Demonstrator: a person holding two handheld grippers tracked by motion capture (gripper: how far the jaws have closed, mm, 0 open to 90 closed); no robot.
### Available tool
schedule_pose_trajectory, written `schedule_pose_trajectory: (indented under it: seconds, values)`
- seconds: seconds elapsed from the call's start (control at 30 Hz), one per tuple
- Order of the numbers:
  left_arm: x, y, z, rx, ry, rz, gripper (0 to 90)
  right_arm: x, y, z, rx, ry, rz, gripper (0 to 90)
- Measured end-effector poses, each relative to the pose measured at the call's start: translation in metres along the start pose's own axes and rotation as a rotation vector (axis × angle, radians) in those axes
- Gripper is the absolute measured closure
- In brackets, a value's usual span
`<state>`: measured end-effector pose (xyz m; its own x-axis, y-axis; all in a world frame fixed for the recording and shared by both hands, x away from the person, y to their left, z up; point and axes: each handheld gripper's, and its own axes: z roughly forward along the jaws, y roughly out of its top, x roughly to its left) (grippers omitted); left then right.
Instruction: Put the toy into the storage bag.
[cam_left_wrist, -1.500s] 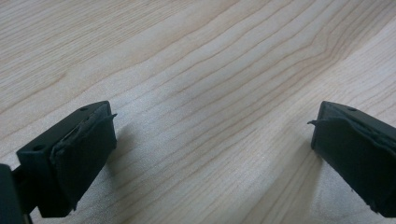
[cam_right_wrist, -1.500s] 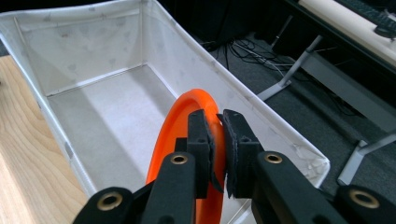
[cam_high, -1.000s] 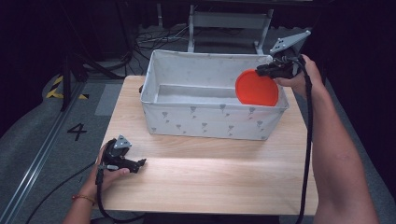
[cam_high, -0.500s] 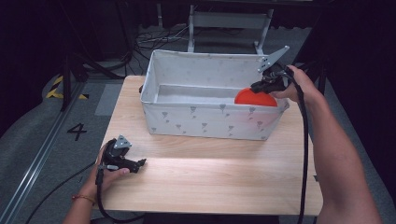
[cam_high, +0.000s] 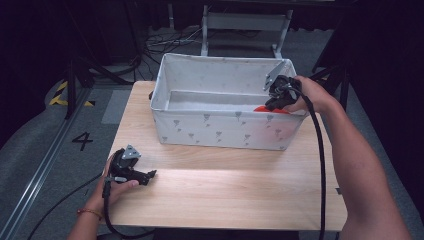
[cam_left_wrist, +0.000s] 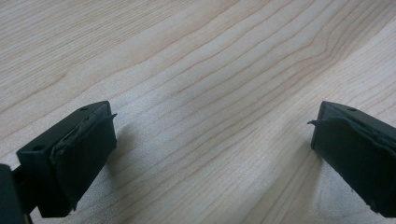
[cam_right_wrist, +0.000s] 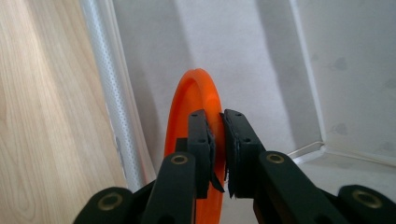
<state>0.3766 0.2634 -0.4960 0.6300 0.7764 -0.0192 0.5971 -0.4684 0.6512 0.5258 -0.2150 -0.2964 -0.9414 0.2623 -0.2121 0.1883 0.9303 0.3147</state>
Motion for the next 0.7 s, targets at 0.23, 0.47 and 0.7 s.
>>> schedule_pose_trajectory:
  seconds: [0.23,0.47,0.7]
  values:
    - [0.000,0.000,0.000,0.000,0.002,0.003,0.3,0.001,0.007,0.018,0.092,0.052,-0.012,81.6]
    - [0.000,0.000,0.000,0.000,0.001,0.004,0.3,0.001,0.006,0.018,0.071,0.051,0.011,79.7]
    - [0.000,0.000,0.000,-0.001,0.002,0.001,0.4,0.002,-0.001,0.002,-0.048,0.008,0.053,75.3]
